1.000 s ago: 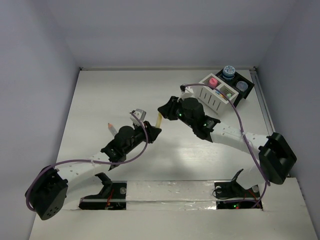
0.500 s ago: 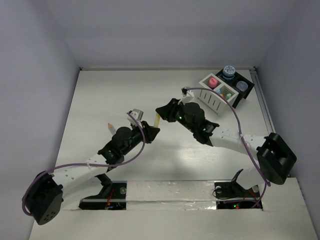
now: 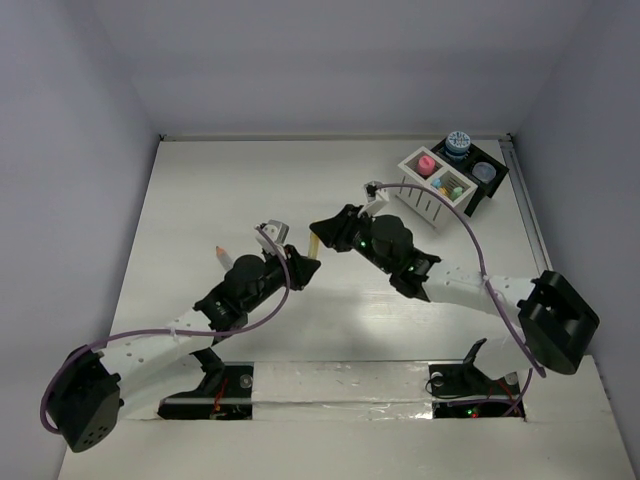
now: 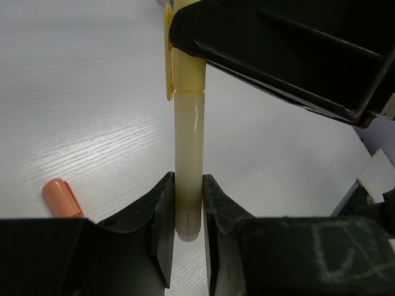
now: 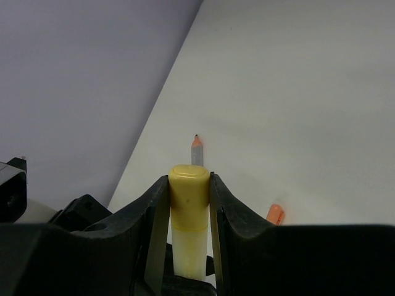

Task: Sort the stationery into containers
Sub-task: Close the pen cap on the pen.

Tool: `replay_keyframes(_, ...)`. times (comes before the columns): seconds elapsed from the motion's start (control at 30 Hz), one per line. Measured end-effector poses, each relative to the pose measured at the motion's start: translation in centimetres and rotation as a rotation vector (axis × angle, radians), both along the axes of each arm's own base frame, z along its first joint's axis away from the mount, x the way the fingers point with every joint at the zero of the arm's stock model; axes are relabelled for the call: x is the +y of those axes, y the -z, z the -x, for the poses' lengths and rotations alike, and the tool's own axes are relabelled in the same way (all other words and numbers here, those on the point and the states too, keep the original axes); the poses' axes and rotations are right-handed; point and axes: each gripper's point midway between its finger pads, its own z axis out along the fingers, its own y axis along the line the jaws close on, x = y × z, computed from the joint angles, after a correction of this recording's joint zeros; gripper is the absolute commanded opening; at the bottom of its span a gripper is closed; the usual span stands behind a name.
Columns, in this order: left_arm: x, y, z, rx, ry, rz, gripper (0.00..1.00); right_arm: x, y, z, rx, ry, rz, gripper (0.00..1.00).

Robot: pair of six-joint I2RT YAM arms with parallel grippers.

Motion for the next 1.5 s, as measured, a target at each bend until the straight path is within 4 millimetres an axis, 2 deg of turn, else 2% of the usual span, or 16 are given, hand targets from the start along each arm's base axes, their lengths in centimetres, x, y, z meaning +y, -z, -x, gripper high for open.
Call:
replay_keyframes(0.2, -0.4, 0.8, 1.0, 0.036, 0.050, -0.051, 0.00, -1.3, 1.3, 1.3, 0.017, 0.002, -0.005, 0.00)
replay_keyframes(0.43, -1.2, 0.4, 2.0, 0.048, 0.115, -0.083, 0.00, -2.8, 1.4, 2.6, 0.010, 0.005, -0.027, 0.00)
replay_keyframes(0.6, -1.4, 1.5, 2.3, 0.093, 0.137, -0.126, 0.00, -2.8, 2.6, 3.0, 0.017, 0.011, -0.028, 0.00)
replay_keyframes(0.8, -0.9, 3.5, 2.7, 0.146, 0.143, -0.194, 0.00, -1.7, 4.4, 3.8, 0.032, 0.015, 0.008, 0.00)
replay_keyframes(0.97, -0.9, 3.2, 2.5, 0.151, 0.148, -0.226, 0.00, -1.3, 3.8, 4.0, 0.001, 0.045, 0.022, 0.00)
replay_keyframes(1.23, -1.3, 2.4, 2.3, 0.132, 0.156, -0.213, 0.00, -1.9, 2.8, 3.4, 0.004, 0.112, 0.038, 0.00)
replay_keyframes(1.33, -1.9, 1.1, 1.8, 0.097, 0.152, -0.159, 0.16, -2.4, 1.1, 2.6, -0.018, 0.139, 0.069, 0.00)
replay_keyframes(1.37, -2.2, 0.3, 1.5, 0.076, 0.147, -0.131, 0.26, -2.6, 0.4, 2.2, -0.031, 0.146, 0.079, 0.00)
replay_keyframes(1.43, -2.3, -1.2, 0.4, 0.031, 0.116, -0.072, 0.37, -3.2, -1.0, 0.8, -0.052, 0.170, 0.105, 0.00)
replay_keyframes(1.47, -2.3, -2.0, -0.1, 0.010, 0.096, -0.046, 0.49, -3.8, -1.2, 0.0, -0.056, 0.180, 0.129, 0.00)
replay_keyframes(1.5, -2.1, -2.8, -0.6, -0.013, 0.079, -0.018, 0.54, -4.3, -1.5, -0.8, -0.060, 0.198, 0.143, 0.00)
